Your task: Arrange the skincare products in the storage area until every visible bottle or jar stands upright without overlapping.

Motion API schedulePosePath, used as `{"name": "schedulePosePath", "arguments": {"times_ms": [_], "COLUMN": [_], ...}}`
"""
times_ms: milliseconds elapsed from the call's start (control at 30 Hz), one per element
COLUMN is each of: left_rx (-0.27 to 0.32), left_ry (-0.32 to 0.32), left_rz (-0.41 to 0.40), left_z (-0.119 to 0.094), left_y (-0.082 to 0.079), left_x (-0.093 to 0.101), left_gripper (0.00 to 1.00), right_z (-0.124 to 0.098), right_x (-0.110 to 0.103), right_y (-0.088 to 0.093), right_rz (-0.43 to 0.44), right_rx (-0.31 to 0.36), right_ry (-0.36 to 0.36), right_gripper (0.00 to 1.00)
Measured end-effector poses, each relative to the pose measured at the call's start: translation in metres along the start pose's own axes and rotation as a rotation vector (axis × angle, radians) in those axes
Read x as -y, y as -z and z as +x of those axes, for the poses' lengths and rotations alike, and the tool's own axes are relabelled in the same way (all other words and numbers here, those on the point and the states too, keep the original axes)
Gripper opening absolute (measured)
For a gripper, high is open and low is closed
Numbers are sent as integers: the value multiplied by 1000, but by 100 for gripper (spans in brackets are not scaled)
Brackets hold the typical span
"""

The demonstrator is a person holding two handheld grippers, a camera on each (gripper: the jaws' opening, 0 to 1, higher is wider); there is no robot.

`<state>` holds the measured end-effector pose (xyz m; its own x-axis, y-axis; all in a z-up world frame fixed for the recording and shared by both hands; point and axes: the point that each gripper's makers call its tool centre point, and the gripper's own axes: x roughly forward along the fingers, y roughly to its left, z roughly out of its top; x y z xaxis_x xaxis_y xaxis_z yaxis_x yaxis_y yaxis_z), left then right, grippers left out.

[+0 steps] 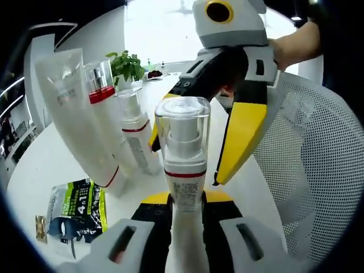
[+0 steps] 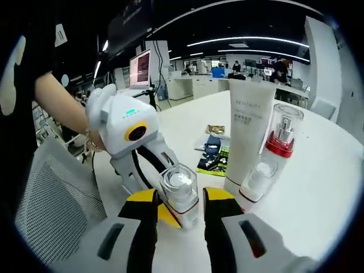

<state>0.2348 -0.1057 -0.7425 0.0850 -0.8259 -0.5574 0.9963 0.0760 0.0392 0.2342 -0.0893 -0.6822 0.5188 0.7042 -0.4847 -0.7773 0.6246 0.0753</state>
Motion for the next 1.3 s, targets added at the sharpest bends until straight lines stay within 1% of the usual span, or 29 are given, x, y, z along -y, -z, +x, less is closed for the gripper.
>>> {"name": "schedulePosePath", "arguments": {"times_ms": [200, 400, 633, 867, 967, 1033, 1133, 1300], "left_rx": [3, 6, 7, 9, 9, 10, 10, 12], "left_ry": [4, 2, -3, 7, 6, 5, 0, 8], "left_rz": [5, 8, 5, 4, 6, 5, 3, -1], "left_z": [2, 5, 10, 14, 18, 19, 20, 21], "left_y": [-1, -5, -9, -13, -15, -15, -16, -15], "left_x": [-9, -20, -37, -47, -53, -54, -58, -58], "left_gripper": [17, 17, 17, 17, 17, 17, 17, 17], "right_z": [-6, -13, -19, -24, -24, -24, -24, -23], "right_x": [3, 4, 8, 14, 17, 18, 18, 17], "right_y": [4, 11, 20, 27, 27, 27, 29, 29], "right_rz": [28, 49, 76, 110, 118, 127, 129, 128], "right_rx": [5, 2, -12, -18, -18, -15, -24, -26], "right_ry": [16, 33, 65, 98, 114, 117, 117, 114], "right_gripper": [38, 44, 54, 67, 73, 74, 74, 74]}}
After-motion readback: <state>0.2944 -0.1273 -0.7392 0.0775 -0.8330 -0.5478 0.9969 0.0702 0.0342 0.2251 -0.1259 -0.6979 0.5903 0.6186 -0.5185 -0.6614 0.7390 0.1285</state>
